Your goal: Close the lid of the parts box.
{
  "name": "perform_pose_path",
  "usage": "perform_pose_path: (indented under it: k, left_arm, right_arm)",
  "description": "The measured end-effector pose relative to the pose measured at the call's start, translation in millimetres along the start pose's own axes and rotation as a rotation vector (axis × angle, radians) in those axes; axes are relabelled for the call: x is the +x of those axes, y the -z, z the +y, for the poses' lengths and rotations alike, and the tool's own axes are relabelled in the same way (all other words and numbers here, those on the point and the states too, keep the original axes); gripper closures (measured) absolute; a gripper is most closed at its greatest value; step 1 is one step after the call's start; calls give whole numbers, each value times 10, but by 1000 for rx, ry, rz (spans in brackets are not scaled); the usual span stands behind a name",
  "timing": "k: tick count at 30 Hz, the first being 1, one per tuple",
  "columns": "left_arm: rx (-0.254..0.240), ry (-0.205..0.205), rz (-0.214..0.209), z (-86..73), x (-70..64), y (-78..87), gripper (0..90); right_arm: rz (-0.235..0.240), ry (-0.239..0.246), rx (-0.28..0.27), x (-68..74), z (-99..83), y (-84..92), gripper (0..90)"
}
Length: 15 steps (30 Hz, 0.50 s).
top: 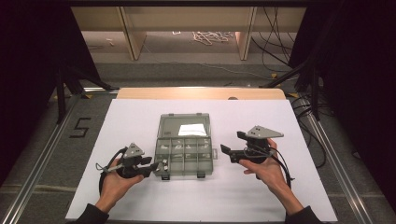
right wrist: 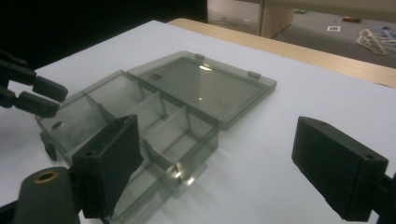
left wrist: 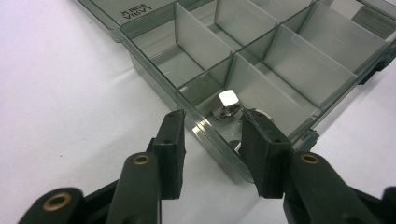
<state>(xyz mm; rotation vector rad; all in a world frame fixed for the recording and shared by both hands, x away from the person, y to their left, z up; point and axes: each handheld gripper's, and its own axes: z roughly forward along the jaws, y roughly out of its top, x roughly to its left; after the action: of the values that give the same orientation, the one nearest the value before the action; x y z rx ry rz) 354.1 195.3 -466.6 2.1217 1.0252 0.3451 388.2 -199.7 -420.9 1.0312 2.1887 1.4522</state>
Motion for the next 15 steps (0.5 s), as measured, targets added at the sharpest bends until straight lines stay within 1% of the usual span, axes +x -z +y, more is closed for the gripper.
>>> perform_pose_path:
  k: [1, 2, 4, 5, 6, 7, 8, 9, 10, 11, 12, 14, 15]
  left_arm:
    - [-3, 3, -5, -1, 2, -4, 609]
    - [-19, 19, -2, -5, -9, -14, 617]
    - [-24, 30, -12, -6, -18, -28, 636]
    - [-26, 33, -6, -8, -27, -34, 638]
    - [-21, 26, -12, -9, -24, -40, 638]
    - [-28, 31, -11, -9, -32, -57, 643]
    - [-16, 29, -13, -12, -31, -58, 646]
    - [-2, 10, -7, -11, -26, -52, 645]
    - [11, 0, -9, -6, -21, -46, 645]
    - [9, 3, -7, -6, -25, -47, 646]
    - [7, 1, -5, -8, -26, -48, 648]
    - [-14, 39, 0, -8, -50, -67, 651]
    - [-3, 43, 5, -2, -43, -65, 653]
  right_arm:
    - [-3, -15, 14, -7, 27, -29, 163]
    - [6, -14, 8, -17, 44, -85, 163]
    - [12, -22, 16, -14, 85, -162, 164]
    - [11, -24, 40, -14, 111, -177, 164]
    - [5, -21, 40, -19, 127, -213, 165]
    - [19, -31, 51, -24, 143, -247, 165]
    - [2, -24, 68, -36, 158, -273, 166]
    - [14, -36, 62, -44, 165, -315, 167]
    - [5, -35, 72, -59, 174, -337, 171]
    - [8, -46, 82, -72, 175, -369, 172]
    - [10, -52, 76, -87, 173, -410, 172]
    - [14, -71, 108, -105, 184, -461, 172]
    - [10, -75, 109, -115, 187, -496, 173]
